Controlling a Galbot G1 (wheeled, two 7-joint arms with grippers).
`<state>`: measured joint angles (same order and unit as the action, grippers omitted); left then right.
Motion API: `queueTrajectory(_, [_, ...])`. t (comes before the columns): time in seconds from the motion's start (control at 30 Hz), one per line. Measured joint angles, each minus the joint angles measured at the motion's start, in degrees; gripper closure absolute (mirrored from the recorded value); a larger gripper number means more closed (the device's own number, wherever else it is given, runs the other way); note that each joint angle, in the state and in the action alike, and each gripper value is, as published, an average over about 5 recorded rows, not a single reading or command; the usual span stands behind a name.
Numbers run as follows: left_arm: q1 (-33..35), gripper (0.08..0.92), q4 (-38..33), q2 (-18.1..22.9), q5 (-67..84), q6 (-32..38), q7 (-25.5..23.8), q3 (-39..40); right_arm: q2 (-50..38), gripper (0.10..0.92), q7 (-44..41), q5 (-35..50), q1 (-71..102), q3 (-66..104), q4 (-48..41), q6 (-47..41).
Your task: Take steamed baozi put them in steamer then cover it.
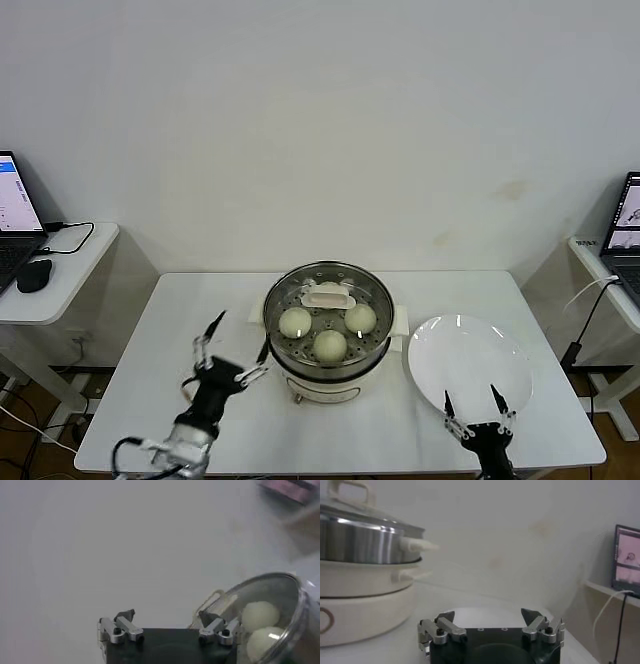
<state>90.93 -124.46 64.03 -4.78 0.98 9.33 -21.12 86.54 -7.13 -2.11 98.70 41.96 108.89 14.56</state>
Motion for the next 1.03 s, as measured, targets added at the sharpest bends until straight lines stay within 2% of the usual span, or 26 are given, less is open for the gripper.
queueTrajectory(0.17, [5.99,0.177,1.76,1.45,9.11,4.26,1.02,-3.69,-2.36,0.203,1.18,1.38,1.51,-2.25,0.01,0.78])
queueTrajectory(0.4, [11.03,0.177,4.32,3.29,15.91,8.36,0.34,-7.47,-3.73,0.203,2.38,1.99,2.78,-4.6,0.23,1.76])
queueTrajectory(1.03, [15.26,0.177,7.83,4.38,21.21,11.71,-1.64,-11.06,-5.43,0.203,4.02,3.99,5.59,-7.54,2.65,-0.01])
